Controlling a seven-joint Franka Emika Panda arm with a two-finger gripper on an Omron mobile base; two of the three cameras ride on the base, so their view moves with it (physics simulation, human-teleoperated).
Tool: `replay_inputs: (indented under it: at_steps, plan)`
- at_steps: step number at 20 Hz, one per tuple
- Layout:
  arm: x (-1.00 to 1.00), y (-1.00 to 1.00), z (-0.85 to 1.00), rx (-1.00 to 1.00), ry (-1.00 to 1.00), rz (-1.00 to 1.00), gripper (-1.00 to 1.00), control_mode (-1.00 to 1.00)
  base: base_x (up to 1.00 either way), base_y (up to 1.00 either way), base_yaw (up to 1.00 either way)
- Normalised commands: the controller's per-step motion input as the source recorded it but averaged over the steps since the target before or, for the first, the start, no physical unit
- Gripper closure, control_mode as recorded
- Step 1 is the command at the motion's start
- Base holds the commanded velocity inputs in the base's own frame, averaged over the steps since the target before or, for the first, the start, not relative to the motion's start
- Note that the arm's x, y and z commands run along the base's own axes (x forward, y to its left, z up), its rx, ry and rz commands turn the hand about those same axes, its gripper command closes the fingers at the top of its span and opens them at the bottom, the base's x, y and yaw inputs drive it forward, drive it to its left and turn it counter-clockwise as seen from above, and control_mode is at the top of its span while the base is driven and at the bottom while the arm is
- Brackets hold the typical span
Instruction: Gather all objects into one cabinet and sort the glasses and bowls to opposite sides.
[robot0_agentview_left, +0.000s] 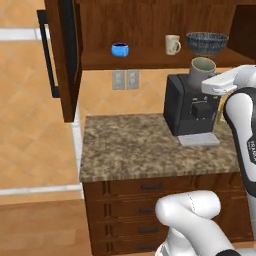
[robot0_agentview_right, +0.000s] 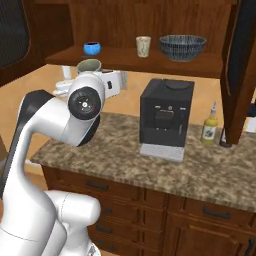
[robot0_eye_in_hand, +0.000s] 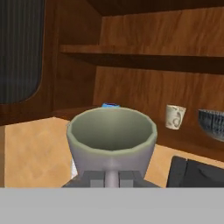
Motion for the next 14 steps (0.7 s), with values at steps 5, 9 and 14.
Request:
replay_inputs:
  at_steps: [5, 9, 14]
  plan:
    - [0.0, 0.0, 0.0, 0.0, 0.0, 0.0, 1.0, 1.0, 1.0, 0.16, -0.02]
    - [0.0, 0.0, 0.0, 0.0, 0.0, 0.0, 1.0, 1.0, 1.0, 0.34, -0.03]
    - [0.0, 0.0, 0.0, 0.0, 0.0, 0.0, 1.0, 1.0, 0.24, 0.07, -0.03]
